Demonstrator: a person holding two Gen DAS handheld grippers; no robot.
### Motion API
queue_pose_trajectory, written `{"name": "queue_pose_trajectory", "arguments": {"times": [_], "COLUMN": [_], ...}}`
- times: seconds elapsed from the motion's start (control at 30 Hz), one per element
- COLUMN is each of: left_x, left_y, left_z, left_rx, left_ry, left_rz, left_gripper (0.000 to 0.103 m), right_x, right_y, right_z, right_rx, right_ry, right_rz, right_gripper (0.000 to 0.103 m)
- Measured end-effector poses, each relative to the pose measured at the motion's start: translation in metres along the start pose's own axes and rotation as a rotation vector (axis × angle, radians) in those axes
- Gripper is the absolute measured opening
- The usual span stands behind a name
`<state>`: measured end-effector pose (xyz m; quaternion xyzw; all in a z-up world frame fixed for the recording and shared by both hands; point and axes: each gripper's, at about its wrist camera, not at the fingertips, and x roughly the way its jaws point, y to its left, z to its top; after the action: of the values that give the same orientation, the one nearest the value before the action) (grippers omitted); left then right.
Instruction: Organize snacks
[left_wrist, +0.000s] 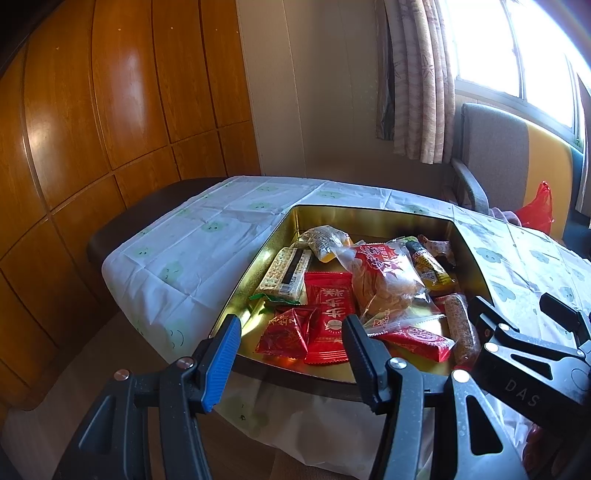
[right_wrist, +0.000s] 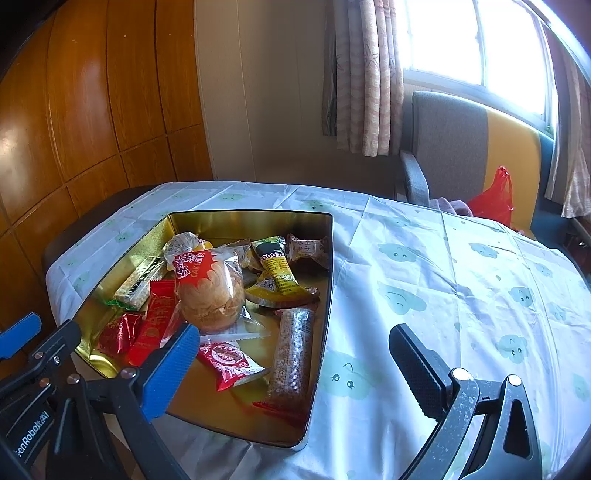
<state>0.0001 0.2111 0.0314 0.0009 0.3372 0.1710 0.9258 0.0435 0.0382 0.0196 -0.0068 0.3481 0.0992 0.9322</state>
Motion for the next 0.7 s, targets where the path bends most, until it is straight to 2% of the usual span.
{"name": "queue_pose_trajectory", "arguments": {"times": [0.7], "left_x": [-0.0011], "left_y": [0.0008], "left_z": [0.0002], "left_rx": [-0.008], "left_ry": [-0.013], "left_rz": [0.031], "left_gripper": [0.058], "right_x": [0.0029], "right_y": [-0.0005], "right_z": [-0.0015], "right_rx": [0.013], "right_ry": [0.014], "right_rz": [0.005], "right_gripper": [0.103]}}
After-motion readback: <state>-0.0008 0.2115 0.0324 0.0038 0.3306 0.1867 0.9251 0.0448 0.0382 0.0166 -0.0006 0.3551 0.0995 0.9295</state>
